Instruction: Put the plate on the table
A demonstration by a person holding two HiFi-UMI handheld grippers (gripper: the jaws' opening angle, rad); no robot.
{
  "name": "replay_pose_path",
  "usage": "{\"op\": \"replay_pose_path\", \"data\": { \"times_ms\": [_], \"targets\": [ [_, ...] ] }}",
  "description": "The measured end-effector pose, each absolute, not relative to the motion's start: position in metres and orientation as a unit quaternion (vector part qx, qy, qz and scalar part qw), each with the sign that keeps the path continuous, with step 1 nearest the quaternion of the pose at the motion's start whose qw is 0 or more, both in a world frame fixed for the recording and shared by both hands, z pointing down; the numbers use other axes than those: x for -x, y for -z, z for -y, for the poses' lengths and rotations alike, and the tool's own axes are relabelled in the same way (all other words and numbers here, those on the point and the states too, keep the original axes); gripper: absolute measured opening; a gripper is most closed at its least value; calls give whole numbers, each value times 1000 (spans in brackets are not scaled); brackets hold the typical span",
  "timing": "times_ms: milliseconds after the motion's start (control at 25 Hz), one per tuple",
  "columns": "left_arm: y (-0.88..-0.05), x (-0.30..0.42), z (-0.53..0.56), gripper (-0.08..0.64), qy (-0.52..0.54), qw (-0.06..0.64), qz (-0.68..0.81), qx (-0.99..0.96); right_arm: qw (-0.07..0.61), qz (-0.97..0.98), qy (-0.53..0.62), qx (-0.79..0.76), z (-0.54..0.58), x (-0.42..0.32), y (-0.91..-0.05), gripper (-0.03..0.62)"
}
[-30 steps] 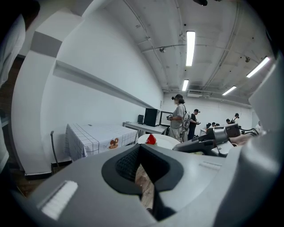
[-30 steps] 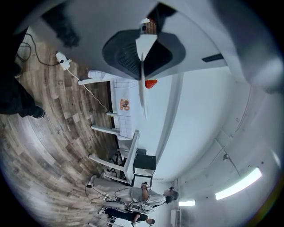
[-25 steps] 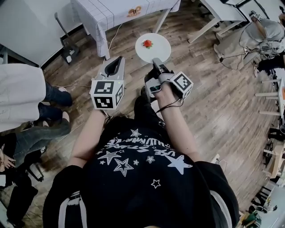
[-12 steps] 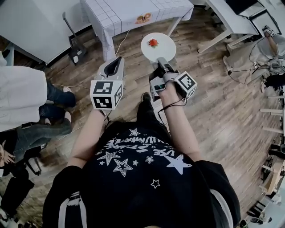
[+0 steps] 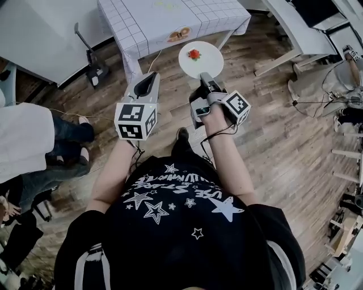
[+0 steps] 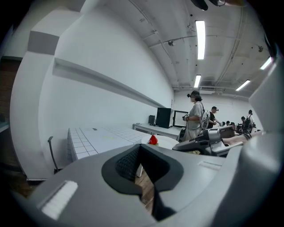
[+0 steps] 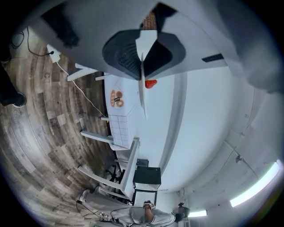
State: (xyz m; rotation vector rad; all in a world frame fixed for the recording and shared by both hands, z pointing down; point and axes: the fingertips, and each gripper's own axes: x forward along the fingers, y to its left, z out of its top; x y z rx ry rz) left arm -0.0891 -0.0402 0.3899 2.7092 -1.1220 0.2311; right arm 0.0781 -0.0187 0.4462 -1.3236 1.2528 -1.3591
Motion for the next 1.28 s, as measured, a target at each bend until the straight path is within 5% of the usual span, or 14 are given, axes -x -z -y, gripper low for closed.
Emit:
{"op": "replay_pose_path", "data": {
  "times_ms": [1280],
  "targets": [
    [-405,8,168,9,-78,128,473,-868,345,-544,605,467,179,-159,-472,25]
  ]
}}
